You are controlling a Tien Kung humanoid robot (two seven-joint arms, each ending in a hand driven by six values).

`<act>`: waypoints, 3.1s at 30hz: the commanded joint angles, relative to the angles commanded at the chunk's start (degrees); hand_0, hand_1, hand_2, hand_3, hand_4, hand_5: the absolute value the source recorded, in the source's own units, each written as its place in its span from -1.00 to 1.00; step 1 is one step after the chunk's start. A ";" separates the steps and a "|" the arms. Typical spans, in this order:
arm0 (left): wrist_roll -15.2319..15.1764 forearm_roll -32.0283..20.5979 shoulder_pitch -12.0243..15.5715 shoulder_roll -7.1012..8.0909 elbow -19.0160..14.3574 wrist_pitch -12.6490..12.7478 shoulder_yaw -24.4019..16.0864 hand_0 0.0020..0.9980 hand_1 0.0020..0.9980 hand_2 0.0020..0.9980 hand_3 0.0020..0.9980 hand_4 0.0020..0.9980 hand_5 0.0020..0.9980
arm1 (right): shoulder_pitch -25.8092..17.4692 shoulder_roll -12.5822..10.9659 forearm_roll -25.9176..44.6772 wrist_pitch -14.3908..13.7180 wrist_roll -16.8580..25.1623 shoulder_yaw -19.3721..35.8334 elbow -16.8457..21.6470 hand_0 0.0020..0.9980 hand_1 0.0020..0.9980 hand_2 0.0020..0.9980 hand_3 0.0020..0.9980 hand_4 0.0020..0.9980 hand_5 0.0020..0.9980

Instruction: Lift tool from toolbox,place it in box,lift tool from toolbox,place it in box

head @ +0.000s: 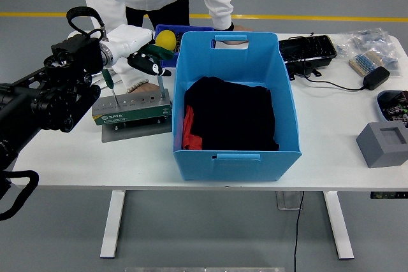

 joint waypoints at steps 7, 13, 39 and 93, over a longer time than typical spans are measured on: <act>1.38 -0.10 -0.03 0.14 -1.31 -2.45 0.26 -0.77 -0.93 -0.82 -0.69 1.00 0.43 | -0.01 -0.01 -0.06 -0.04 0.02 0.09 -0.01 0.37 0.34 0.51 0.29 0.74 0.45; 1.89 -0.81 0.02 0.15 -1.54 -3.48 0.36 -0.87 -1.00 -0.93 -0.82 1.00 0.45 | -0.05 0.00 -0.50 -0.07 -0.11 0.38 -0.02 0.37 0.34 0.51 0.29 0.74 0.46; 1.12 -5.05 -0.30 1.79 -6.46 -2.53 -0.45 -0.91 -1.00 -1.00 -0.99 0.67 0.33 | -0.63 0.21 -1.77 -0.33 -0.44 1.53 -0.12 0.37 0.33 0.51 0.28 0.73 0.45; 5.67 -15.54 -8.36 3.80 -30.14 -6.95 6.20 -0.90 -1.00 -0.99 -0.93 0.44 0.02 | -1.20 0.39 -1.81 -0.32 -0.50 1.45 -0.26 0.37 0.33 0.51 0.27 0.72 0.44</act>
